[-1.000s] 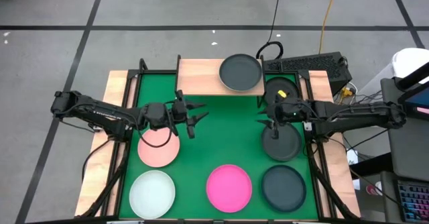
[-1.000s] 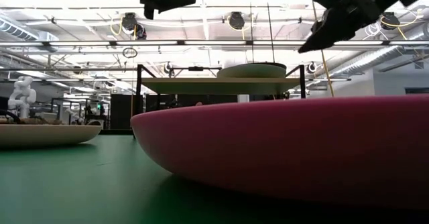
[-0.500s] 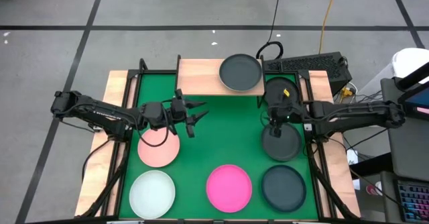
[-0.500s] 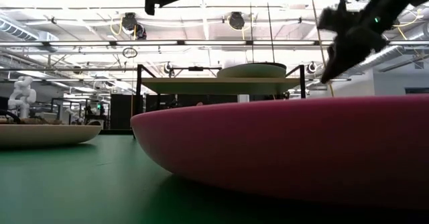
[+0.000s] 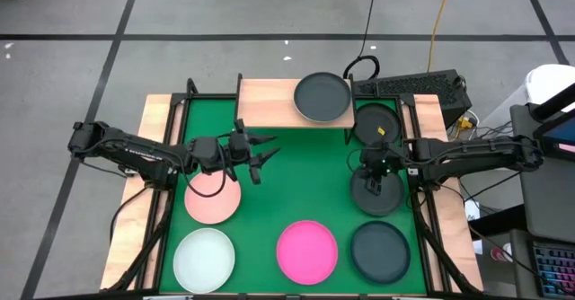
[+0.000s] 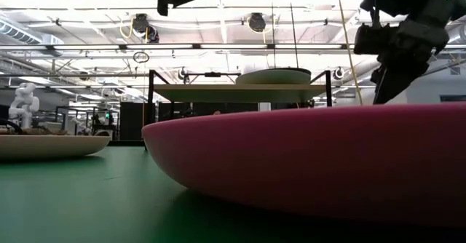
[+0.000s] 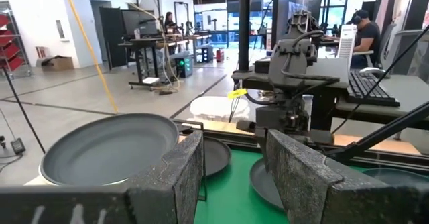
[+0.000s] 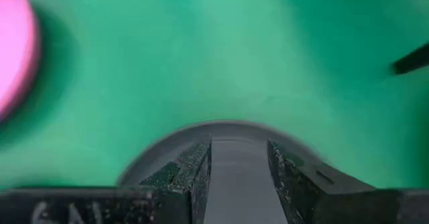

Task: Place and stack plates onto a shelf
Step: Stack the bottom black plate on top of the black plate on the shelf

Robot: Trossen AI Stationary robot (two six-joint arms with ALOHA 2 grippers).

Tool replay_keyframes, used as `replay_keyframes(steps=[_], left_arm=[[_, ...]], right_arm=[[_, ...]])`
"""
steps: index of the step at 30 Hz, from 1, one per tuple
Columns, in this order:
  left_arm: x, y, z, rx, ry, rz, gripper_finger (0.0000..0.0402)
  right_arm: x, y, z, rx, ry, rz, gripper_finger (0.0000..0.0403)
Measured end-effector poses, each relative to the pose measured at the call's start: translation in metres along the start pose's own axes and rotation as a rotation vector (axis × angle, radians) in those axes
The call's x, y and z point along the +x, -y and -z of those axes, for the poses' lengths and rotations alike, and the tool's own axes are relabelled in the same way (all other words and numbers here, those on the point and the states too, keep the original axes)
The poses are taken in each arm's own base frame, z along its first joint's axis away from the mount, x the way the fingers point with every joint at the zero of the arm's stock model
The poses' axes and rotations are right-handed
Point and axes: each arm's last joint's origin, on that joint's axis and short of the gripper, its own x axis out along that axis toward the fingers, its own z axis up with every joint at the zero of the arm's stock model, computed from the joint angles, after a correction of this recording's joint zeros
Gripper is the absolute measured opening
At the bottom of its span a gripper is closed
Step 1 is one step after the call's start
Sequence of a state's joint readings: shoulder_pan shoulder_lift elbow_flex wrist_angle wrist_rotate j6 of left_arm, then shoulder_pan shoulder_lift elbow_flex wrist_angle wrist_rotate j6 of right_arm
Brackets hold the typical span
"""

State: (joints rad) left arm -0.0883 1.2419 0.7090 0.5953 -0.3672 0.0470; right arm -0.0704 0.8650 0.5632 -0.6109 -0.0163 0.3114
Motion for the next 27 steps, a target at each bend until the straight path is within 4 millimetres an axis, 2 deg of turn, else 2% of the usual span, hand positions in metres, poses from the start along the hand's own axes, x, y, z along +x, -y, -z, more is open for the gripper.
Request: replay_keyframes(steps=[3, 10, 16, 23, 27], left_arm=[[0.000, 0.000, 0.000, -0.001, 0.000, 0.000, 0.0173], [0.000, 0.000, 0.000, -0.003, -0.001, 0.000, 0.0173], [0.000, 0.000, 0.001, -0.020, -0.009, 0.000, 0.0173], [0.000, 0.000, 0.002, -0.046, -0.026, 0.001, 0.0173], [0.000, 0.000, 0.003, -0.045, -0.029, 0.002, 0.0173]], right_arm=[[0.000, -0.005, 0.001, 0.024, -0.025, -0.098, 0.0130], [-0.002, -0.032, 0.008, -0.089, -0.034, -0.215, 0.0130], [0.003, -0.051, 0.017, -0.123, -0.039, -0.154, 0.0130], [0.023, -0.070, 0.025, -0.142, -0.073, -0.093, 0.0130], [0.034, -0.074, 0.030, -0.106, -0.114, -0.046, 0.0130]])
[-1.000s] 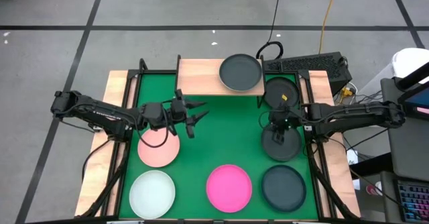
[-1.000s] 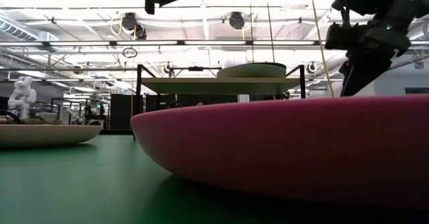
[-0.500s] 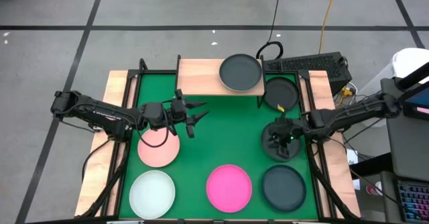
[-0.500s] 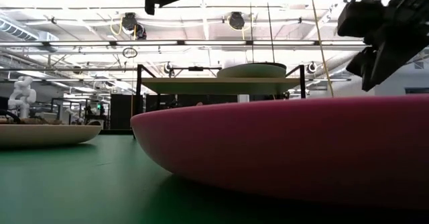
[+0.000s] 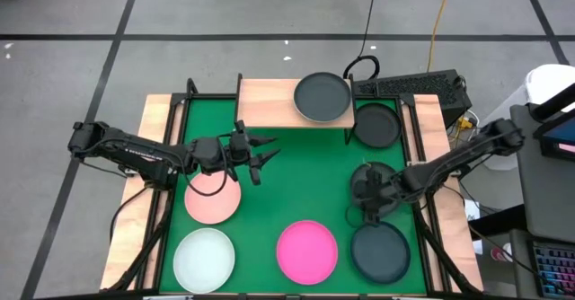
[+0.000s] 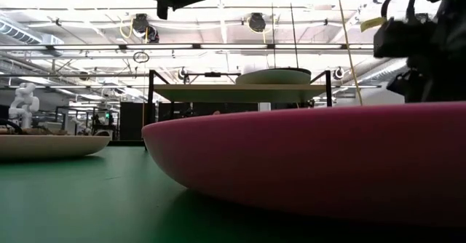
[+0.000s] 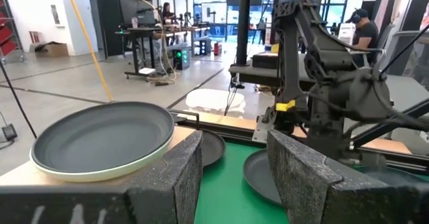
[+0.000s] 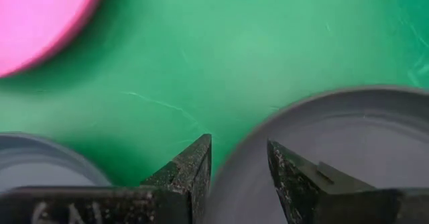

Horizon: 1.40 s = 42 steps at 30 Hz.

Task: Place and stack plates onto a shelf
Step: Stack the bottom black plate on top of the black plate on the shelf

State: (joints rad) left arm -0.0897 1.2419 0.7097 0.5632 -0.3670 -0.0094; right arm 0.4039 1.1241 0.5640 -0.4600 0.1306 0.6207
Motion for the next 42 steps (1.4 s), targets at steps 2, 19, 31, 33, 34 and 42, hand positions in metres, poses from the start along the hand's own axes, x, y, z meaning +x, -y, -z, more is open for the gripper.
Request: replay_keyframes(steps=[2, 19, 31, 33, 34, 42], left_arm=[[0.000, 0.001, 0.000, 0.000, -0.001, 0.002, 0.0173], [0.000, 0.001, 0.001, 0.002, -0.013, 0.004, 0.0173], [0.000, 0.001, 0.001, 0.006, -0.013, 0.004, 0.0173], [0.000, 0.001, 0.001, 0.009, -0.013, 0.004, 0.0173], [0.000, 0.001, 0.001, 0.009, -0.013, 0.004, 0.0173], [0.000, 0.000, 0.001, 0.012, -0.015, 0.000, 0.0173]], right_arm=[[0.005, -0.001, 0.001, 0.010, -0.020, 0.018, 0.0130], [0.017, 0.001, 0.005, -0.014, -0.098, 0.160, 0.0010], [-0.043, -0.041, -0.047, -0.204, 0.113, 0.118, 0.0001], [-0.054, -0.045, -0.056, -0.254, 0.164, 0.133, 0.0001], [-0.059, -0.047, -0.061, -0.282, 0.195, 0.151, 0.0001], [-0.090, -0.031, -0.110, -0.445, 0.418, 0.474, 0.0001]])
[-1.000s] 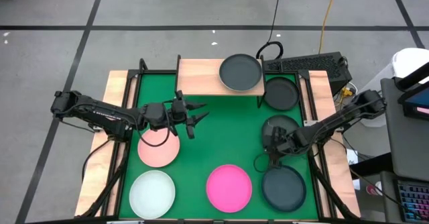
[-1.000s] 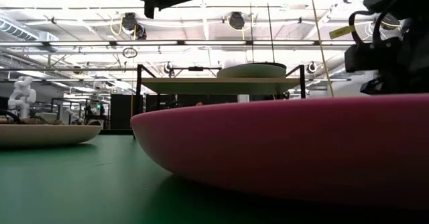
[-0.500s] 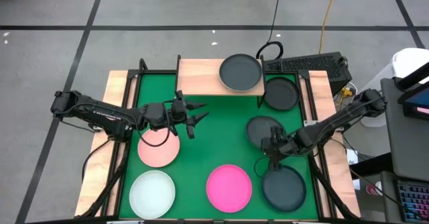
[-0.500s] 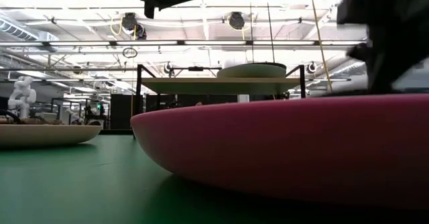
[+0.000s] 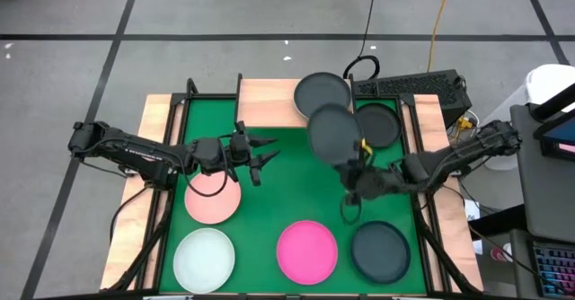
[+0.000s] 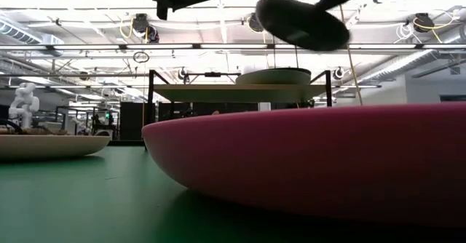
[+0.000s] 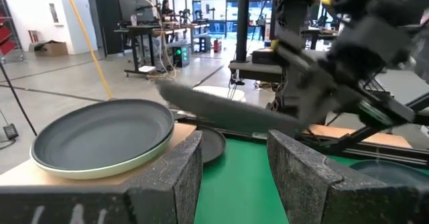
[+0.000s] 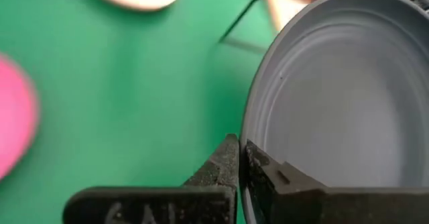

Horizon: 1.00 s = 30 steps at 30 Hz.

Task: Place and stack plates onto a shelf
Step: Stack the bottom black plate on top of the black plate on the shelf, then stack the gray plate on top of the black plate on the shelf

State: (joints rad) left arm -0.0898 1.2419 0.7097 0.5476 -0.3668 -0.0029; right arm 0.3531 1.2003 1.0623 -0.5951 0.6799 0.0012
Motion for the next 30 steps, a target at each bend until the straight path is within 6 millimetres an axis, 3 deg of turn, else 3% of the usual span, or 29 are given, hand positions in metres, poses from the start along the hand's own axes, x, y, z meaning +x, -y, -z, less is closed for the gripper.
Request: replay_keyframes(steps=[6, 15, 30], left_arm=[[0.000, 0.001, 0.001, -0.047, -0.005, 0.005, 0.0173], [0.000, 0.000, 0.001, -0.053, -0.006, 0.001, 0.0173], [0.000, 0.000, 0.001, -0.027, -0.006, 0.001, 0.0173]], right_arm=[[0.030, 0.048, -0.012, -0.045, 0.033, 0.133, 0.0000], [0.066, 0.103, -0.004, 0.012, 0.024, 0.186, 0.0000], [0.072, 0.117, 0.001, 0.084, 0.046, 0.140, 0.0063]])
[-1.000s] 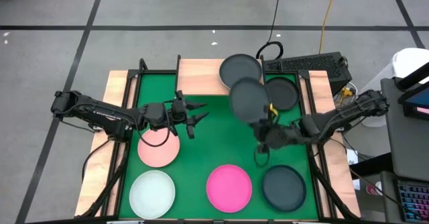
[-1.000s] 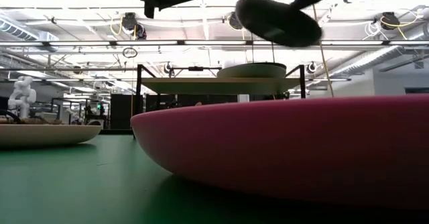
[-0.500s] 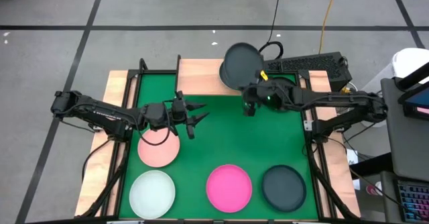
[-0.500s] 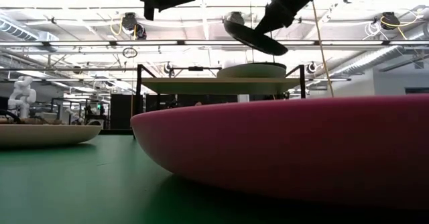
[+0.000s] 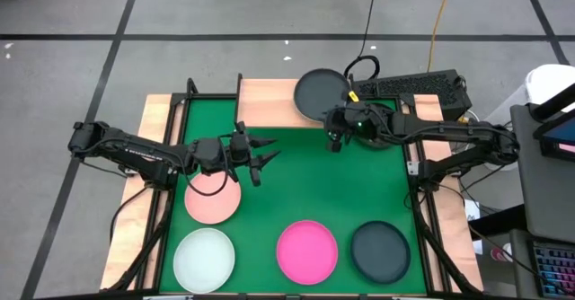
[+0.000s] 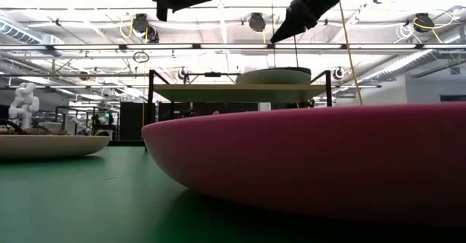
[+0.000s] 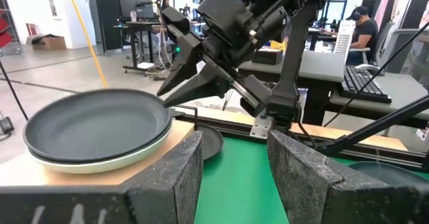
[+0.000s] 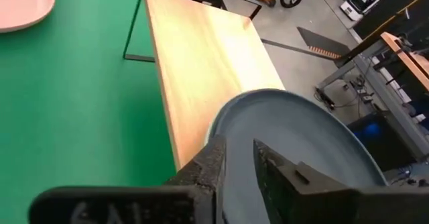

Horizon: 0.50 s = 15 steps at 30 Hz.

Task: Place and stack plates onto a shelf
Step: Stack the gray plate on top of the black plate on the shelf

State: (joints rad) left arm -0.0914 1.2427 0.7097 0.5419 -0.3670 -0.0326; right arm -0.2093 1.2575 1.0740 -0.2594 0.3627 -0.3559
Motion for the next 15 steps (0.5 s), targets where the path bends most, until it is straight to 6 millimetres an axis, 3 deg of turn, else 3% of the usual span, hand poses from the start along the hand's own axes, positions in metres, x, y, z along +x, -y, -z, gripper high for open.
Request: replay_keyframes(steps=[7, 12, 15], left_arm=[[0.000, 0.001, 0.000, -0.002, 0.000, 0.004, 0.0173], [-0.001, 0.002, 0.004, -0.002, -0.035, 0.009, 0.0173], [-0.001, 0.002, 0.009, -0.007, -0.086, 0.005, 0.0173]], right_arm=[[-0.002, -0.002, 0.000, -0.008, -0.007, -0.007, 0.0065], [-0.019, -0.010, -0.005, 0.020, 0.037, -0.046, 0.0064], [-0.031, -0.025, 0.000, 0.045, 0.047, -0.103, 0.0059]])
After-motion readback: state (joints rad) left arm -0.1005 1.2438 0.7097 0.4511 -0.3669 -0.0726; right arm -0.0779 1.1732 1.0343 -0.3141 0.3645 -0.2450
